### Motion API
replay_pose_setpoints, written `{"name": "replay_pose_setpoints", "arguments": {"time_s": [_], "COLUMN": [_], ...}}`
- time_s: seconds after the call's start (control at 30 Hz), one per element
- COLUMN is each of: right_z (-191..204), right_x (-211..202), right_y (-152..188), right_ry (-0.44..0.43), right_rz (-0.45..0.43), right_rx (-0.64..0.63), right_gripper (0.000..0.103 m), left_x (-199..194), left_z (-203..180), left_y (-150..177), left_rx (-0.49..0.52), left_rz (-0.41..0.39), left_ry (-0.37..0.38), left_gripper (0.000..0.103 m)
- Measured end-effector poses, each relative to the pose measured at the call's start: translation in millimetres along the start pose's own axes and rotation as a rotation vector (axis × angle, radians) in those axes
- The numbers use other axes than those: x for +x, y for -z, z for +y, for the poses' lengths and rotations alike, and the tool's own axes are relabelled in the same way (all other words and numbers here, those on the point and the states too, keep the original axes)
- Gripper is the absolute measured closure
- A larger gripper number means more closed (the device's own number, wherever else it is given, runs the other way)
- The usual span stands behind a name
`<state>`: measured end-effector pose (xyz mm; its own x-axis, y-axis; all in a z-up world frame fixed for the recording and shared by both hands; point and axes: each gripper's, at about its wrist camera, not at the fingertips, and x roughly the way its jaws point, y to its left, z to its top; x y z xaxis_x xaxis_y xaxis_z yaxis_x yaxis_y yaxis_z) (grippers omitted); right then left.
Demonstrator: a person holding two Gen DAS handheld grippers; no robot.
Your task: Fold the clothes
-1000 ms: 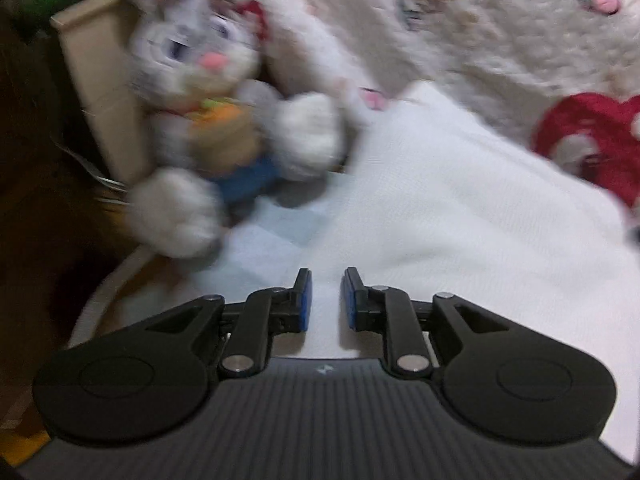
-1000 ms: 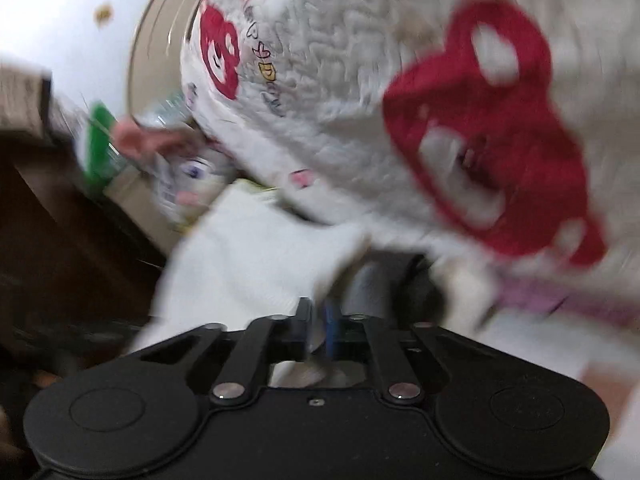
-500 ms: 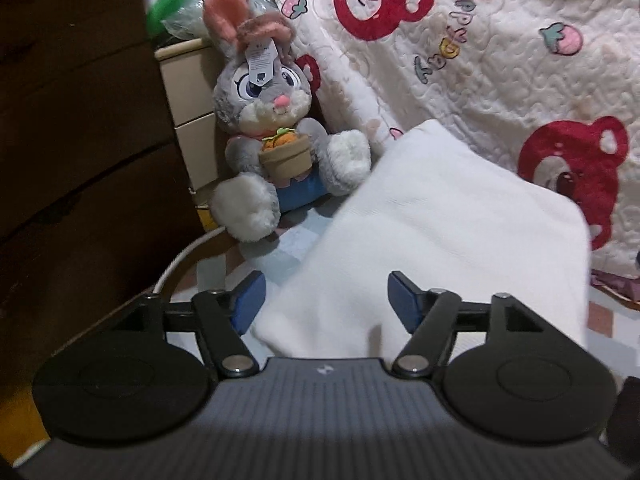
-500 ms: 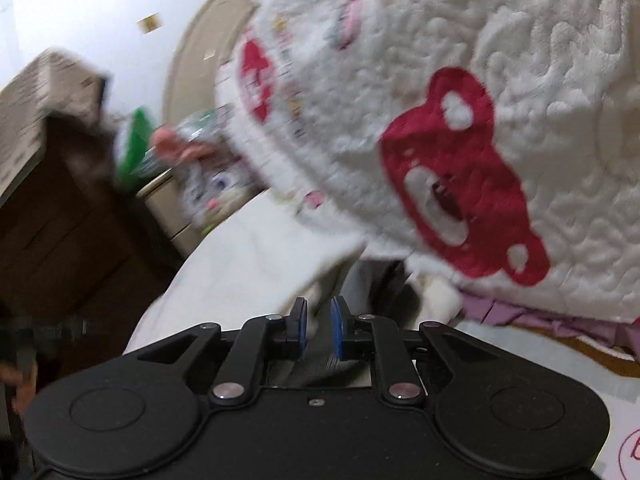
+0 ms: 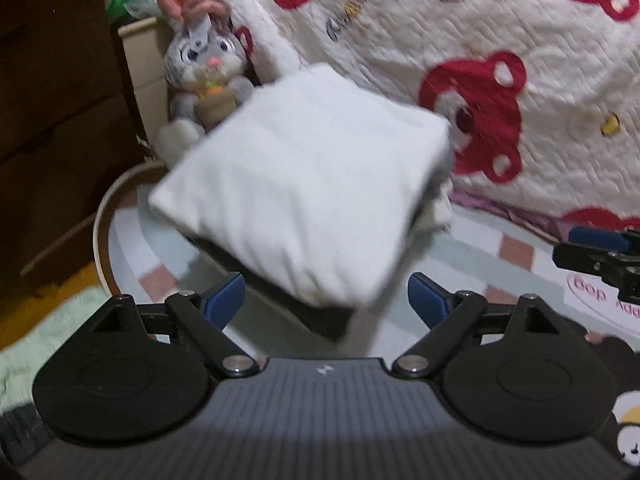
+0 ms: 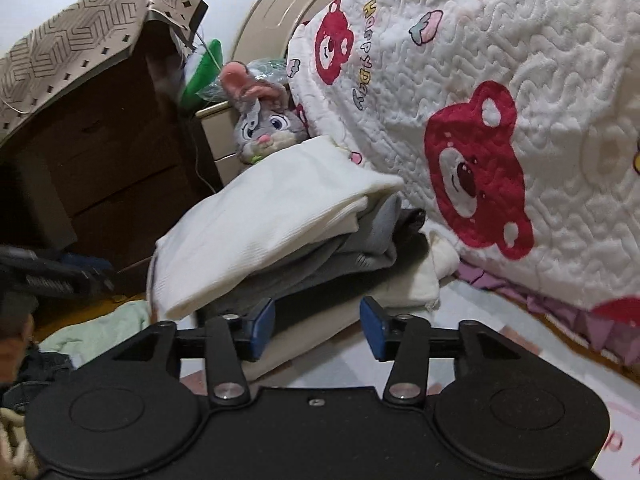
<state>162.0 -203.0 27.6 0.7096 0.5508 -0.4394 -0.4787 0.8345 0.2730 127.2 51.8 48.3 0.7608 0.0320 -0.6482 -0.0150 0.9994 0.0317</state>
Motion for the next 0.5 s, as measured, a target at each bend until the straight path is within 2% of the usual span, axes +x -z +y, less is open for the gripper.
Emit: {"name": "replay_pose_setpoints", "arguments": {"time_s": [0.07,0.2,0.27,0.33,0.5], "right_z": [5,19,26,32,47], "right_x": [-11,-32,-42,-54,-78], "right_y": [9,29,39,52,72], "right_ry": [0.007,0.042,0.041,0.058,0.114], "right_rz": [-0.001,0.010,0.027,0.017,0.002], "right_rx": [0.001,-0.042,-0.037,-0.003,0.043], "right_gripper": [0.042,0.039,0.038,0.038,0.037], "left_x": [-5,-19,-25,-31,-47], "left_z": [-11,-21,-26,-33,-49], "left_y": [14,35,43,51,62], "left_rx": [-0.007,-0.036,-0.022,0.037,0.086], "left_rz": [0.016,0.046,0.060,0.064,0.043], "left_ry": [-0.016,-0.014,0.011,0.037,0.030], "left_gripper": [0.012,0.010,0.007,0.007,0.007]}}
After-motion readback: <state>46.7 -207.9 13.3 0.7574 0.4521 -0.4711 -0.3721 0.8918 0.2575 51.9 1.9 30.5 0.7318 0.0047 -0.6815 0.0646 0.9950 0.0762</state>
